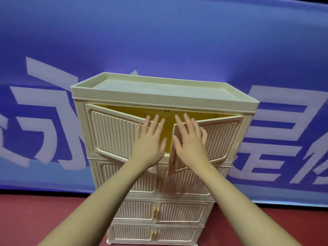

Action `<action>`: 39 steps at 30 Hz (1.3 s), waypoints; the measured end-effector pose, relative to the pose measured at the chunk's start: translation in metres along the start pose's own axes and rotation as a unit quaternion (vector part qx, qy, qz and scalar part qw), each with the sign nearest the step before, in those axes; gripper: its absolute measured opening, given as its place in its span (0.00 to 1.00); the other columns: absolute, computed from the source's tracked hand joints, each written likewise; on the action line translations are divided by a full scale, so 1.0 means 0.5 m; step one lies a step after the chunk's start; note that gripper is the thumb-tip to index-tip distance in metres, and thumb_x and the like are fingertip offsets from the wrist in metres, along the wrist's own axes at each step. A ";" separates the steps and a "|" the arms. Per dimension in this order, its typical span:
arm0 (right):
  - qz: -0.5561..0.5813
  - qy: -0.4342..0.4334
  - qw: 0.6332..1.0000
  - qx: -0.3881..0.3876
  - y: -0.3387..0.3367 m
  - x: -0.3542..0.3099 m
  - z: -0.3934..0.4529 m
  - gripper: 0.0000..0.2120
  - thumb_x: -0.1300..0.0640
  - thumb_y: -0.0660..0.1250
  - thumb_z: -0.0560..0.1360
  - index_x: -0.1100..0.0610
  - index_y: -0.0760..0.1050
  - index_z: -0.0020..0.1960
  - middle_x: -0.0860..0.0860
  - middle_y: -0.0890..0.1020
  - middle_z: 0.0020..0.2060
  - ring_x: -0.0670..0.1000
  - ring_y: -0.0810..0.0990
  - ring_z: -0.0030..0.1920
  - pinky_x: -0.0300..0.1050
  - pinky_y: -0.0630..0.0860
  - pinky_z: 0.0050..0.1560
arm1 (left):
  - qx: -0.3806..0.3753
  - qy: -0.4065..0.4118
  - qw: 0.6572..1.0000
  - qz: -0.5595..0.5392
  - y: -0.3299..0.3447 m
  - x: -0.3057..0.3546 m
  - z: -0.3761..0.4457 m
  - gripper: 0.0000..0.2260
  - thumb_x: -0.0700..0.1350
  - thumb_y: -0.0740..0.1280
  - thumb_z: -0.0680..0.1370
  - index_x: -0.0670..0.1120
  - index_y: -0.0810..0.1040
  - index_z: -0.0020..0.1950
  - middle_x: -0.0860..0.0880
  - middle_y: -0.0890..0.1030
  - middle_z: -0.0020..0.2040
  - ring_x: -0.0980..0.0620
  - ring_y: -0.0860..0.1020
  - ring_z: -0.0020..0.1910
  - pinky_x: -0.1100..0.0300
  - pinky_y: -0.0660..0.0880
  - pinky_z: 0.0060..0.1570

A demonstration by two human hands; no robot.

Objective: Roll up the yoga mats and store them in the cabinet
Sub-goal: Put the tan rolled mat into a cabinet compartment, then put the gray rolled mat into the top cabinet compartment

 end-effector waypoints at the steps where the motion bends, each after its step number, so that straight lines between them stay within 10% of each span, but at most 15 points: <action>1: -0.016 -0.001 1.000 -0.024 -0.002 0.001 0.001 0.26 0.46 0.53 0.80 0.45 0.51 0.77 0.50 0.55 0.76 0.53 0.50 0.76 0.56 0.47 0.71 | -0.032 -0.011 0.999 0.014 -0.003 0.001 0.000 0.27 0.56 0.52 0.81 0.52 0.51 0.78 0.49 0.51 0.79 0.47 0.46 0.77 0.48 0.46 0.73; 21: -0.169 0.088 0.980 -0.059 -0.184 -0.058 -0.212 0.29 0.42 0.51 0.80 0.52 0.50 0.77 0.56 0.49 0.77 0.60 0.50 0.75 0.58 0.47 0.72 | -0.008 -0.117 0.986 0.117 -0.278 -0.026 -0.259 0.22 0.51 0.59 0.80 0.42 0.68 0.70 0.42 0.65 0.73 0.41 0.60 0.74 0.47 0.56 0.71; 30: -0.051 0.064 0.997 -0.002 -0.267 -0.180 -0.486 0.23 0.54 0.64 0.76 0.59 0.69 0.69 0.58 0.75 0.63 0.60 0.74 0.61 0.56 0.68 0.58 | -0.031 0.001 0.999 -0.031 -0.353 0.061 -0.512 0.22 0.49 0.59 0.73 0.39 0.77 0.61 0.40 0.78 0.60 0.40 0.77 0.58 0.50 0.71 0.56; 39: -0.005 0.097 0.994 -0.058 -0.380 -0.197 -0.821 0.20 0.56 0.63 0.77 0.59 0.71 0.68 0.57 0.79 0.56 0.62 0.77 0.54 0.56 0.71 0.52 | -0.108 0.001 0.988 -0.114 -0.433 0.240 -0.794 0.23 0.52 0.55 0.74 0.41 0.76 0.63 0.43 0.79 0.59 0.41 0.77 0.58 0.48 0.69 0.55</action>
Point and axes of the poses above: each hand's wrist, its own z-axis towards the middle knuckle, its own y-axis out of the palm, x = y × z, the point moved 3 cm from there along z, towards the middle knuckle
